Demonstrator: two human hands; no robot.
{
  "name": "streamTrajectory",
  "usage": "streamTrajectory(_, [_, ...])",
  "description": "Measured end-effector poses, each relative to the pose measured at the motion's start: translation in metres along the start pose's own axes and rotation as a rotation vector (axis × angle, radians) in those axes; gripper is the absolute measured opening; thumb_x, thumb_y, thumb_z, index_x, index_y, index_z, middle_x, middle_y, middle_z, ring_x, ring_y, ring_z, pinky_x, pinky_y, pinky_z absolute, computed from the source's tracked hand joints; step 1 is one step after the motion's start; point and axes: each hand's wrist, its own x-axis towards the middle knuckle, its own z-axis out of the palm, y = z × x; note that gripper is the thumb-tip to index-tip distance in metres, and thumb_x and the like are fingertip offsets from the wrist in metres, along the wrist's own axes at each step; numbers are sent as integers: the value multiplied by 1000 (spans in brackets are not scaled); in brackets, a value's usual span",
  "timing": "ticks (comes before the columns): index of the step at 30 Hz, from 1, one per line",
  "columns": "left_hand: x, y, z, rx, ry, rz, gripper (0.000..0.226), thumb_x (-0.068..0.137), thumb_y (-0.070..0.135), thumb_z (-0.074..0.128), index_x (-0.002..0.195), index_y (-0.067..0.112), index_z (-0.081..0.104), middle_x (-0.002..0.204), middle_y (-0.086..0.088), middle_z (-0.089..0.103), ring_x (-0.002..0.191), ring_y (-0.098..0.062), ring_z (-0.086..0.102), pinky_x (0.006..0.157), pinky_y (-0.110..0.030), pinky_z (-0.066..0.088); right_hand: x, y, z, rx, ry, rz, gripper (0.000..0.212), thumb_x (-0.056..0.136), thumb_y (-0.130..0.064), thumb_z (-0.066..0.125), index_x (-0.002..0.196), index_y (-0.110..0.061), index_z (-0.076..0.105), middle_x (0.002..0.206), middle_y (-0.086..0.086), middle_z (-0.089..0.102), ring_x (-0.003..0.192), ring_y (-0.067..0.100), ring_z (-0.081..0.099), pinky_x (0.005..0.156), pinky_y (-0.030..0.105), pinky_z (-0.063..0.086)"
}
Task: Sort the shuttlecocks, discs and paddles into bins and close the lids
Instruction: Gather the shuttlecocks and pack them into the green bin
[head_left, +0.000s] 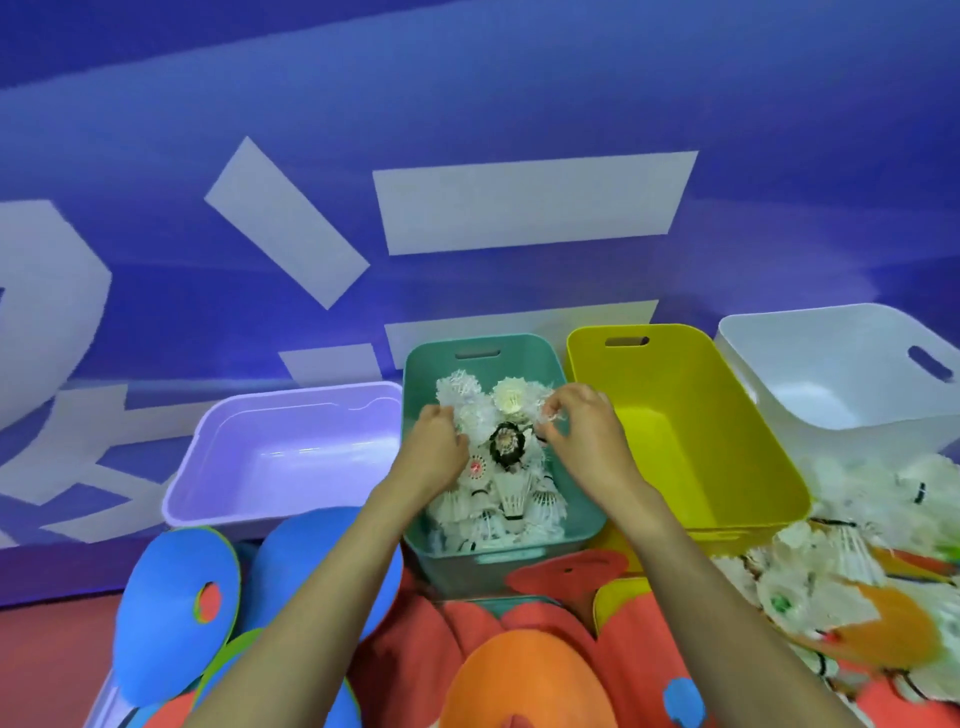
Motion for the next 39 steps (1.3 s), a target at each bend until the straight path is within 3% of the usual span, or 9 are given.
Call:
streamTrajectory(5, [43, -9, 25, 130, -163, -106, 12, 92, 7, 43, 92, 3, 54, 109, -18, 54, 86, -26, 50, 75, -32, 40, 39, 16, 18, -93, -209, 27, 11, 85, -13, 64, 91, -4, 61, 106, 13, 58, 98, 28, 54, 79, 31, 41])
streamTrajectory(9, [61, -14, 46, 214, -279, -121, 24, 92, 3, 39, 75, 18, 47, 87, -2, 48, 88, -17, 43, 82, -32, 43, 62, 23, 30, -181, -311, 28, 11, 84, -9, 62, 93, -2, 62, 106, 16, 58, 94, 31, 57, 76, 32, 43])
streamTrajectory(15, [71, -22, 67, 251, -341, -184, 35, 86, -9, 35, 109, 1, 58, 114, -13, 61, 99, -26, 59, 83, -32, 47, 72, 28, 41, -373, -501, 1, 21, 86, 6, 49, 103, 2, 61, 112, 19, 58, 101, 34, 60, 79, 34, 48])
streamTrajectory(19, [70, -24, 63, 270, -333, -157, 56, 86, -11, 31, 134, 11, 48, 138, -12, 48, 123, -27, 49, 99, -34, 42, 68, 31, 41, -409, -587, -58, 36, 84, 13, 39, 113, 1, 56, 118, 21, 55, 108, 35, 56, 84, 38, 46])
streamTrajectory(24, [51, -24, 46, 130, -127, -120, 39, 95, 12, 45, 133, 21, 51, 151, -12, 28, 130, -27, 43, 107, -30, 30, 58, 29, 30, -269, -467, -83, 43, 84, 5, 50, 125, -7, 50, 126, 14, 49, 115, 31, 48, 92, 38, 44])
streamTrajectory(27, [26, -22, 35, -12, 64, -38, 39, 93, 17, 52, 132, 19, 50, 148, -7, 32, 132, -24, 38, 109, -30, 29, 42, 25, 20, -146, -411, -116, 46, 90, -13, 56, 135, -13, 43, 137, 6, 43, 126, 25, 38, 102, 35, 37])
streamTrajectory(33, [-50, -36, 15, -276, 438, 187, 40, 88, 7, 59, 126, 15, 53, 126, 1, 50, 110, -9, 48, 91, -16, 38, -17, -6, 2, 36, -204, -262, 47, 94, -17, 53, 140, -16, 38, 140, 1, 40, 130, 17, 33, 107, 25, 26])
streamTrajectory(36, [-89, -62, 10, -326, 517, 187, 37, 86, 6, 57, 122, 14, 55, 118, 1, 52, 102, -3, 47, 84, -7, 39, -54, -30, 8, 125, -160, -303, 43, 93, -15, 54, 135, -16, 44, 136, 1, 45, 127, 13, 36, 104, 18, 24])
streamTrajectory(39, [-125, -91, 10, -316, 479, 171, 41, 80, 15, 52, 120, 13, 57, 116, 0, 54, 103, -10, 50, 87, -22, 42, -89, -54, 22, 170, -128, -340, 39, 91, -13, 56, 130, -13, 51, 130, 3, 50, 122, 14, 41, 102, 12, 23])
